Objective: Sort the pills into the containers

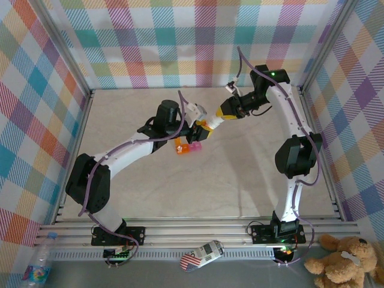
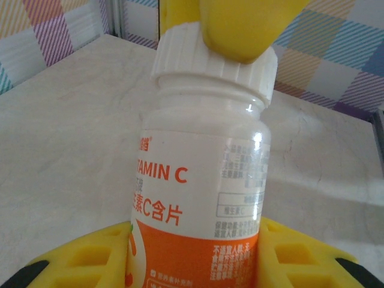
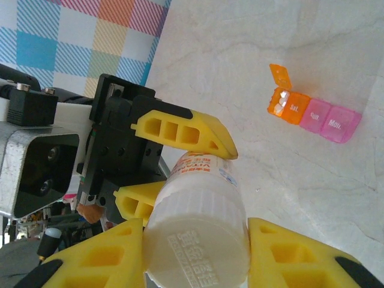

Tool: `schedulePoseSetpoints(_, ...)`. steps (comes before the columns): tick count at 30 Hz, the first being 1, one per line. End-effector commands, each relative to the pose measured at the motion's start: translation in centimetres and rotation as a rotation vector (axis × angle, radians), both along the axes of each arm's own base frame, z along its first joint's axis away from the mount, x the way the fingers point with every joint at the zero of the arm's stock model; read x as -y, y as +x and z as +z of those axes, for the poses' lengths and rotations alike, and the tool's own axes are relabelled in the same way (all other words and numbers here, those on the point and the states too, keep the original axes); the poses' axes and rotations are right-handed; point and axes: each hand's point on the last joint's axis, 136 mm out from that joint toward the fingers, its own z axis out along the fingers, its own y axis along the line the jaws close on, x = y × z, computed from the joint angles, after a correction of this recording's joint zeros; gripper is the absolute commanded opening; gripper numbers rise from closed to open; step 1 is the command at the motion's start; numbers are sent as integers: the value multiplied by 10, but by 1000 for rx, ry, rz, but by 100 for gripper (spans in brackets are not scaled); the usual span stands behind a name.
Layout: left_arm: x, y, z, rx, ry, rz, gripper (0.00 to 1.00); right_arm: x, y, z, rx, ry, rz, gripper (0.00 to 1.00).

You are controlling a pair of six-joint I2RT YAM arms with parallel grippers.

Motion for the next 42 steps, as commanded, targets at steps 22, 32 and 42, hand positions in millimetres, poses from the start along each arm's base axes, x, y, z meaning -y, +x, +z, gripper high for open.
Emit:
schedulePoseSetpoints(22, 2, 13, 38, 186, -89, 75, 0, -27, 4, -14, -50, 8, 12, 31)
schedulePoseSetpoints(32, 6, 21, 23, 161, -70, 86, 0, -26, 15, -10, -57, -28, -55, 45)
schedulePoseSetpoints(42, 6, 24, 14, 148, -58, 98, 0, -22, 27, 23, 24, -13, -113, 68)
